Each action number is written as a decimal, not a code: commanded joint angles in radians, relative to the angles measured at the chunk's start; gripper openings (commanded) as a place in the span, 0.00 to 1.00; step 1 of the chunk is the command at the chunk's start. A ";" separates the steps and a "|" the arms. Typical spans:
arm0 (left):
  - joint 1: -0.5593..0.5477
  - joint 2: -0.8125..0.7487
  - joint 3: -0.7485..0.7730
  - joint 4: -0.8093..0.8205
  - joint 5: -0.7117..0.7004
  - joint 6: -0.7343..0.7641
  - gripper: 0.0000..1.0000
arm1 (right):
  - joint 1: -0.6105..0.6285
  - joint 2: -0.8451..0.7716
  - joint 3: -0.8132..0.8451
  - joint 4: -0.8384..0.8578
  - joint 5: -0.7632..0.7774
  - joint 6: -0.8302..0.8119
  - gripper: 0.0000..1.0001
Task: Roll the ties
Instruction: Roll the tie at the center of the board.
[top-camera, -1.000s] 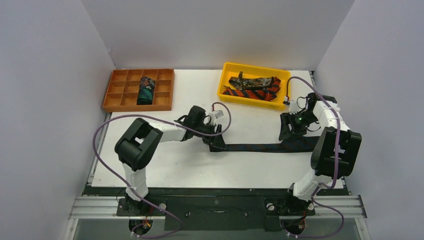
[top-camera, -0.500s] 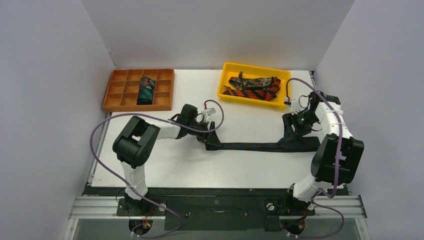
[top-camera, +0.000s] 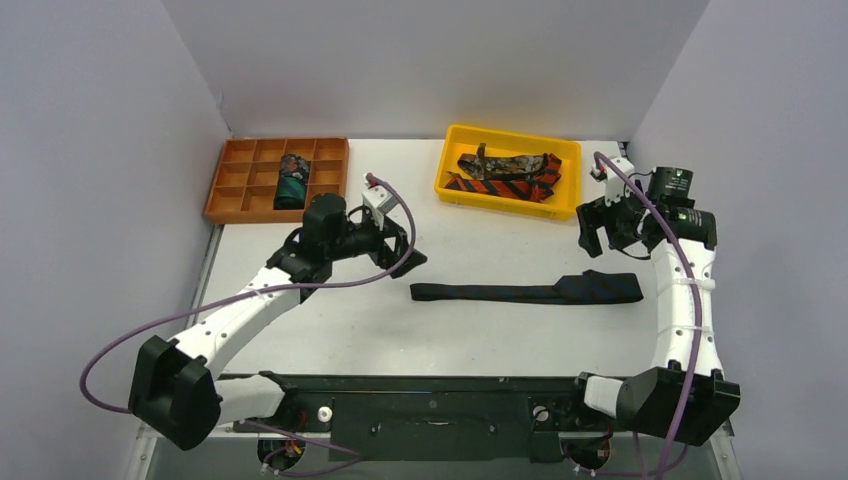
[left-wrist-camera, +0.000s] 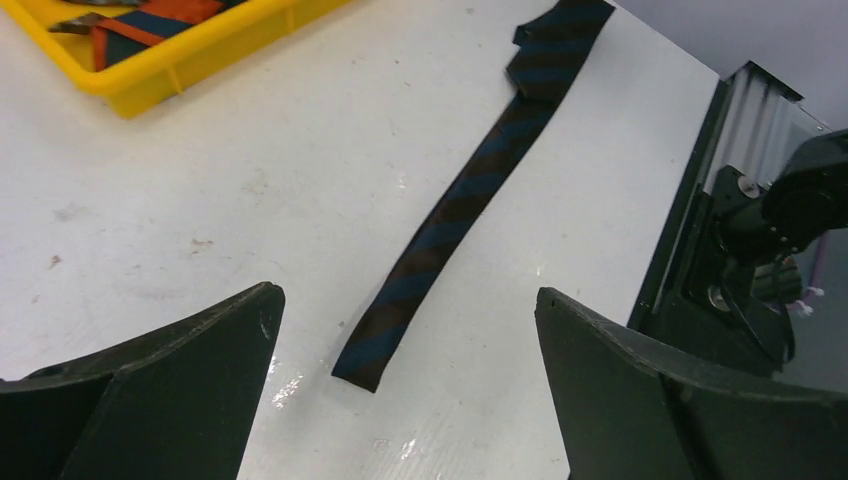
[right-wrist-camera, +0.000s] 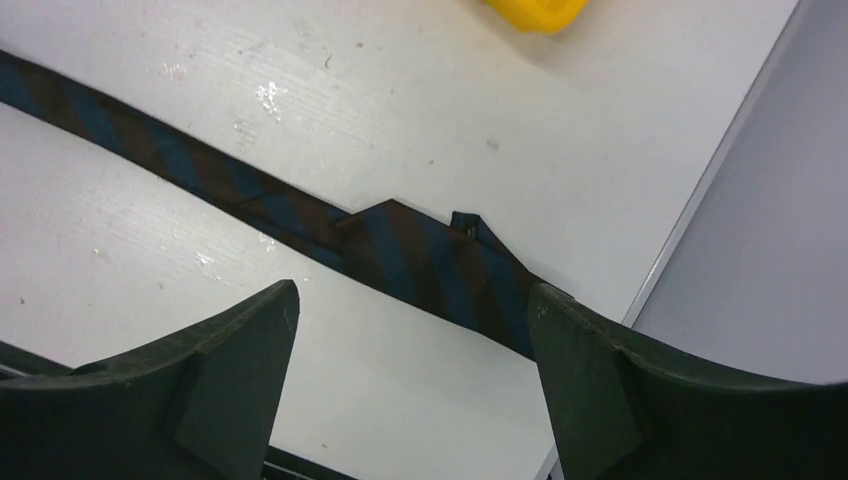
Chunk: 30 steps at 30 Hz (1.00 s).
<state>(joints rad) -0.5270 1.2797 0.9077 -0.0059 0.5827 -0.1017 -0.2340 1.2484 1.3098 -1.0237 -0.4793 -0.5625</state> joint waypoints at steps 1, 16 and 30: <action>0.009 -0.051 -0.042 -0.014 -0.129 -0.006 0.97 | 0.002 0.036 0.006 0.093 -0.004 0.087 0.80; 0.056 -0.012 -0.176 -0.074 -0.004 -0.134 0.97 | 0.004 0.178 -0.085 -0.033 -0.021 0.182 0.64; 0.058 0.135 -0.131 0.052 0.148 -0.240 0.97 | 0.020 0.153 -0.208 0.026 0.029 0.172 0.55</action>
<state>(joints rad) -0.4686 1.3643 0.7170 -0.0360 0.6430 -0.3004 -0.2245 1.4452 1.1156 -1.0332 -0.4679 -0.3943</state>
